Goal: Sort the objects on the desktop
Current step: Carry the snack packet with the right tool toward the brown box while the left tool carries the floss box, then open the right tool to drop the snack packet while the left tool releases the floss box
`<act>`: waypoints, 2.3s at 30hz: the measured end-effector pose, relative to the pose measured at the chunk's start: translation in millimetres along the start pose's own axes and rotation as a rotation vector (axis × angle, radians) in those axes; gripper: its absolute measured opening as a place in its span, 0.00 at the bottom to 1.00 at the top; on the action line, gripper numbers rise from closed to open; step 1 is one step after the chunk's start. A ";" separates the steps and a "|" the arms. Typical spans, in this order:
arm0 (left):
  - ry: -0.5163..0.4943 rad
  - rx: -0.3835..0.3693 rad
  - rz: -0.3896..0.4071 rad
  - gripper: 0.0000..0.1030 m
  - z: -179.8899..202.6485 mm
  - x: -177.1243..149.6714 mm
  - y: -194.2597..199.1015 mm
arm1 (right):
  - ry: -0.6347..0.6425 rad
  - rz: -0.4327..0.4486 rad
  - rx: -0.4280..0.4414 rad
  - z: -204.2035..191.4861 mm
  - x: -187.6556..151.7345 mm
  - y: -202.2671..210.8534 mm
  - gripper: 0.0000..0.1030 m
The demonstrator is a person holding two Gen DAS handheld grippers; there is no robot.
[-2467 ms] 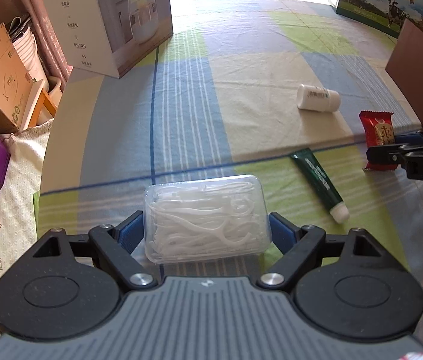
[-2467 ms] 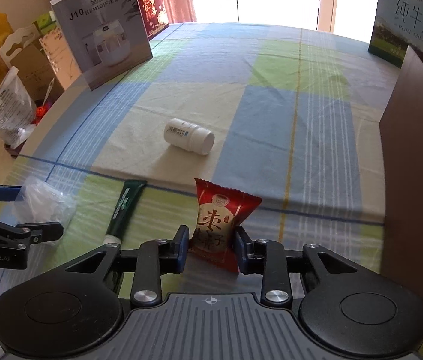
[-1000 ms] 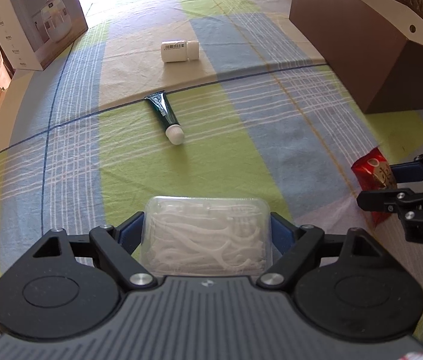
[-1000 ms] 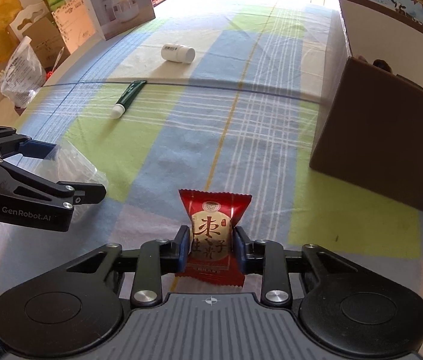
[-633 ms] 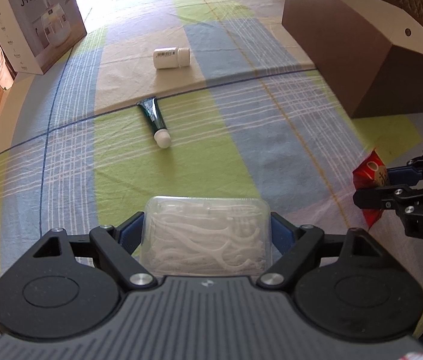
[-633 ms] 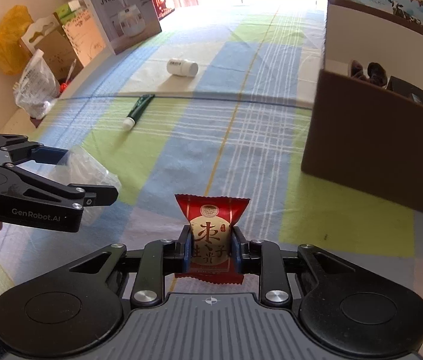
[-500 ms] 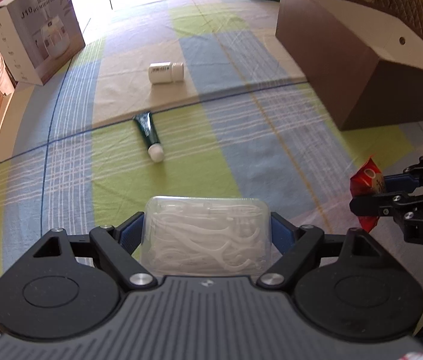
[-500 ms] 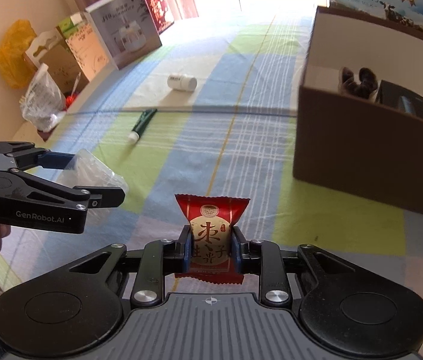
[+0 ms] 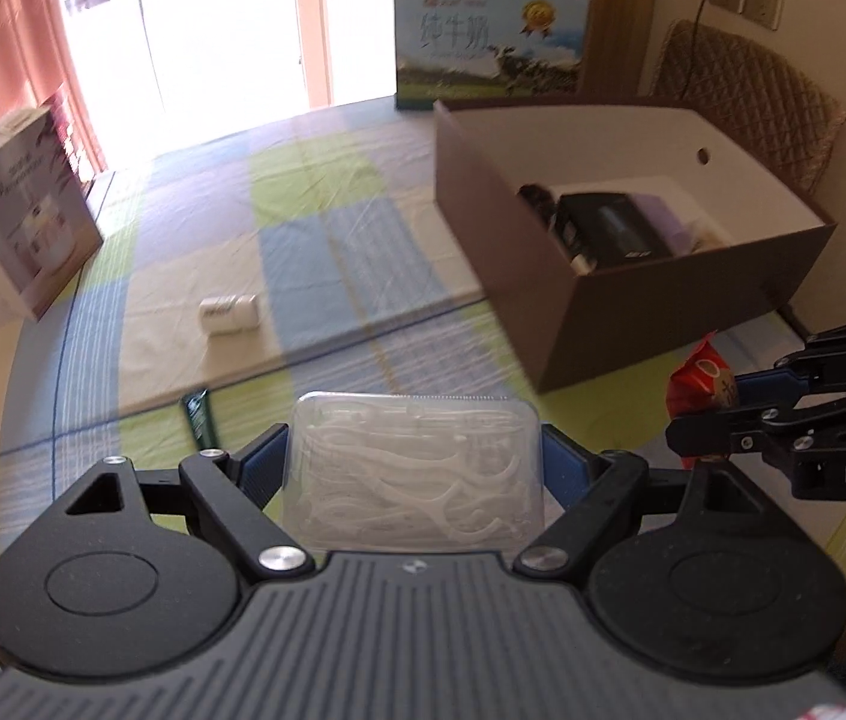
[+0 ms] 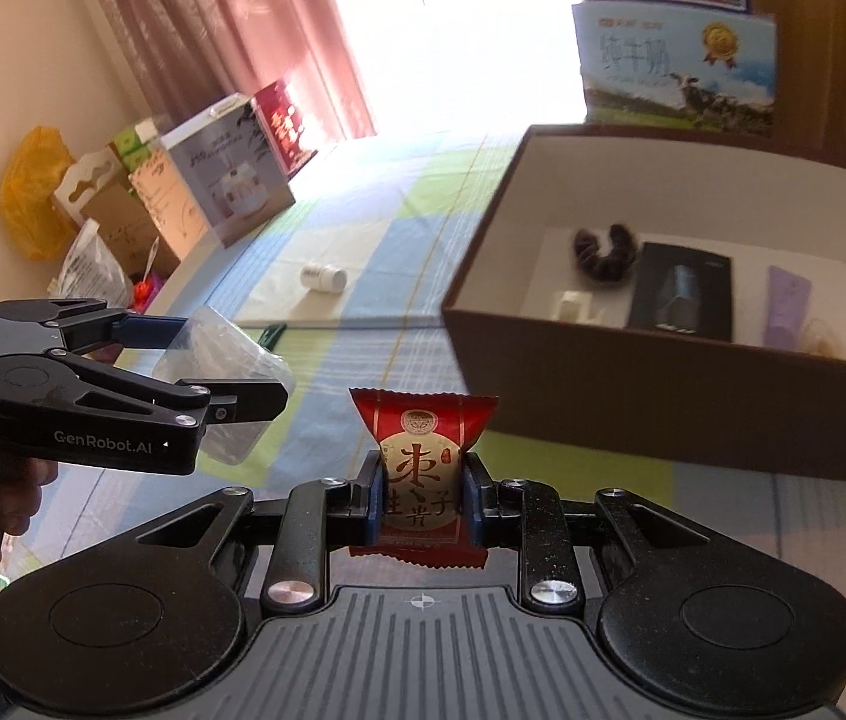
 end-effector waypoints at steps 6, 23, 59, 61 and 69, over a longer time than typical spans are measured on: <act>-0.041 -0.031 0.036 0.81 34.9 20.6 2.7 | -0.032 0.048 -0.042 33.1 3.6 31.2 0.22; -0.112 -0.078 0.125 0.81 113.1 76.7 -2.0 | -0.085 0.179 -0.155 134.4 32.6 92.6 0.22; -0.099 0.006 0.009 0.81 171.2 189.2 -195.3 | 0.078 -0.034 -0.282 301.7 105.6 -44.1 0.22; -0.095 0.015 0.000 0.81 168.9 193.9 -205.2 | 0.091 -0.043 -0.286 305.4 108.2 -49.2 0.22; -0.083 0.050 -0.031 0.81 161.4 200.8 -233.3 | 0.124 -0.061 -0.281 312.1 113.5 -62.9 0.22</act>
Point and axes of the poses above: each gripper's, at about its wrist camera, not at the fingertips, and y roughly against the way its jaws point, z to its right, x to its top, the point moved 8 cm from there along -y, roughly the way its jaws point, and after that the axes turned 7 degrees about y, right-handed, at the moved point
